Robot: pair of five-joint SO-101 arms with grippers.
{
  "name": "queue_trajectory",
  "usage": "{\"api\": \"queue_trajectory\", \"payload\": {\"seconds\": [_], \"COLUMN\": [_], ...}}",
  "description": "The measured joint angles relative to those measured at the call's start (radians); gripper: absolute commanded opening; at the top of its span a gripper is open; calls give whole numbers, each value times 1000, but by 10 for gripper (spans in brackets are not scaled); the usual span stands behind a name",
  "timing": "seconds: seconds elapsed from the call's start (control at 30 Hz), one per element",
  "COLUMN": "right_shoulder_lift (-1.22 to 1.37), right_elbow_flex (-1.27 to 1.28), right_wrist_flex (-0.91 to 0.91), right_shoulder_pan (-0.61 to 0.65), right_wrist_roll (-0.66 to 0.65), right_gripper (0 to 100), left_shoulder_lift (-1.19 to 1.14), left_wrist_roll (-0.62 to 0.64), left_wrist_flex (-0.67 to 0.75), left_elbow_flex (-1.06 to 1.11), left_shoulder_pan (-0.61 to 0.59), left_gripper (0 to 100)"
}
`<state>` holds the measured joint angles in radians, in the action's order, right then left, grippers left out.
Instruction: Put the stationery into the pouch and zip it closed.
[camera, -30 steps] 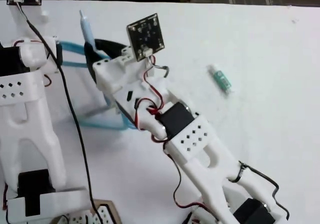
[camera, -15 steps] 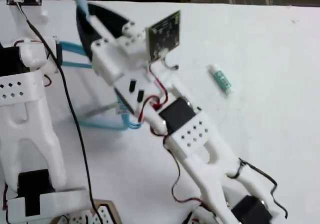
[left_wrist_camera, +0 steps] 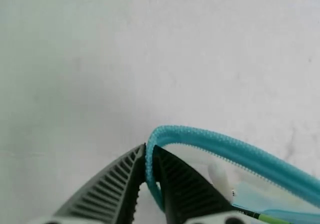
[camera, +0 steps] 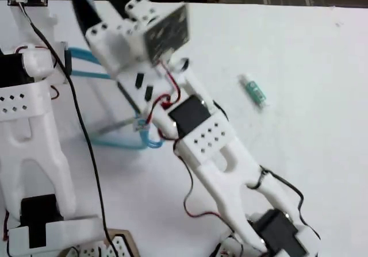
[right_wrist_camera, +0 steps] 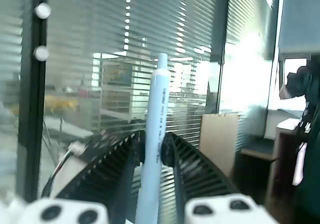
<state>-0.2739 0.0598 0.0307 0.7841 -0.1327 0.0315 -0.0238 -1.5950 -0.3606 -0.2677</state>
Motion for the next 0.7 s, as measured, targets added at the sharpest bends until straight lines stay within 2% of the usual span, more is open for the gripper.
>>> {"api": "queue_trajectory", "payload": {"seconds": [0.13,0.3,0.5,0.6,0.7], "right_shoulder_lift": [-210,-621,-1108,-1155,-1094], "right_elbow_flex": [196,514,873,950,959], "right_wrist_flex": [-38,-66,-63,5,123], "right_shoulder_pan": [34,18,-9,-5,-11], "right_wrist_roll": [-48,-86,-284,-298,-292], "right_gripper": [16,16,16,16,16], "left_shoulder_lift": [0,0,0,0,0], "left_wrist_roll": [0,0,0,0,0], "left_wrist_flex": [0,0,0,0,0], "left_elbow_flex": [0,0,0,0,0], "left_shoulder_pan": [0,0,0,0,0], "left_gripper": [22,22,22,22,22]}}
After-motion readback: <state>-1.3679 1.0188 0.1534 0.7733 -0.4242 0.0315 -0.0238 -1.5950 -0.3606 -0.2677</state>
